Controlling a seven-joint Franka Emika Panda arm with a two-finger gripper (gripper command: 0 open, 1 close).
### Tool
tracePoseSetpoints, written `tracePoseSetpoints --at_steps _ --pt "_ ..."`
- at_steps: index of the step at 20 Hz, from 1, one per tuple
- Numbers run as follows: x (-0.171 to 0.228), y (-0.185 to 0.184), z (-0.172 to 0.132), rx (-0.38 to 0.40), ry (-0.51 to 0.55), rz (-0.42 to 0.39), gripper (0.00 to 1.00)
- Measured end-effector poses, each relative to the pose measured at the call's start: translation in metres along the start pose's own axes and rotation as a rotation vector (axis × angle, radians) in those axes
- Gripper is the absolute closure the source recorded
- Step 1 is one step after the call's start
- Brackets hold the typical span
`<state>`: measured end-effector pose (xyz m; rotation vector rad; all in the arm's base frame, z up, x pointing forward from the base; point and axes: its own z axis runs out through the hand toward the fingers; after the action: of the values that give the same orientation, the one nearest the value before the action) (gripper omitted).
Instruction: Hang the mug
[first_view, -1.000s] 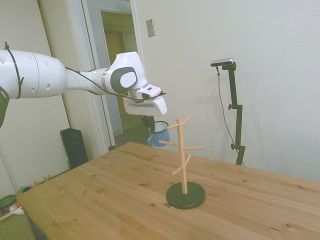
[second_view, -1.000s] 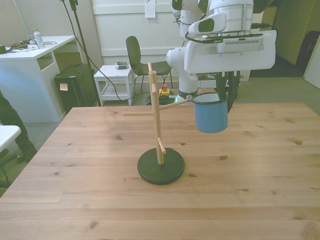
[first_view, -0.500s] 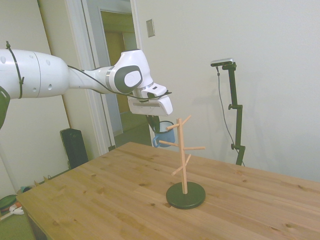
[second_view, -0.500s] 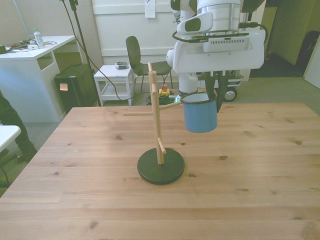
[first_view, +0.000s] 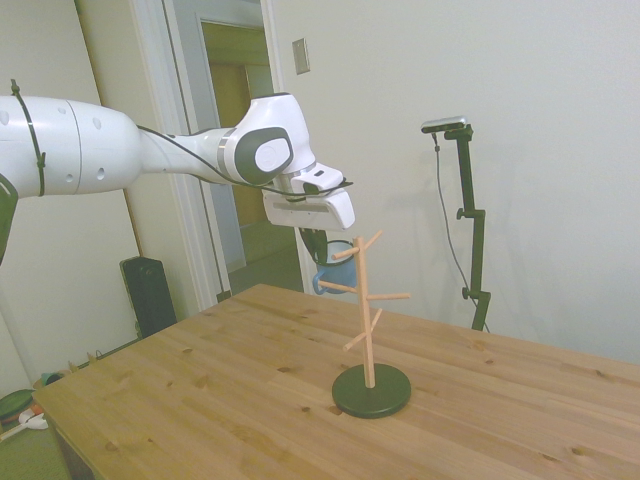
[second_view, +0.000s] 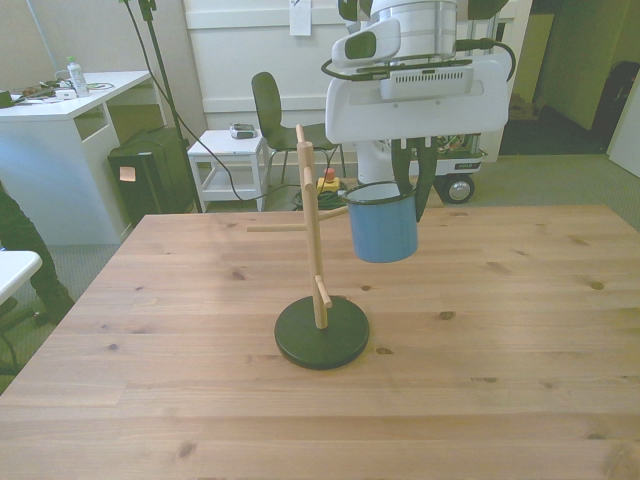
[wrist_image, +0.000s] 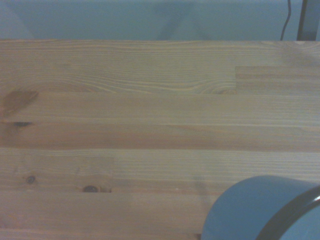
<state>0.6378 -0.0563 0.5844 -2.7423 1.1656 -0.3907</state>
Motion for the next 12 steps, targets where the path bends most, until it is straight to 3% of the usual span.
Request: tracePoseSetpoints --at_steps 12 --pt "-0.01 0.013 -0.014 0.006 -0.003 -0.015 1.0"
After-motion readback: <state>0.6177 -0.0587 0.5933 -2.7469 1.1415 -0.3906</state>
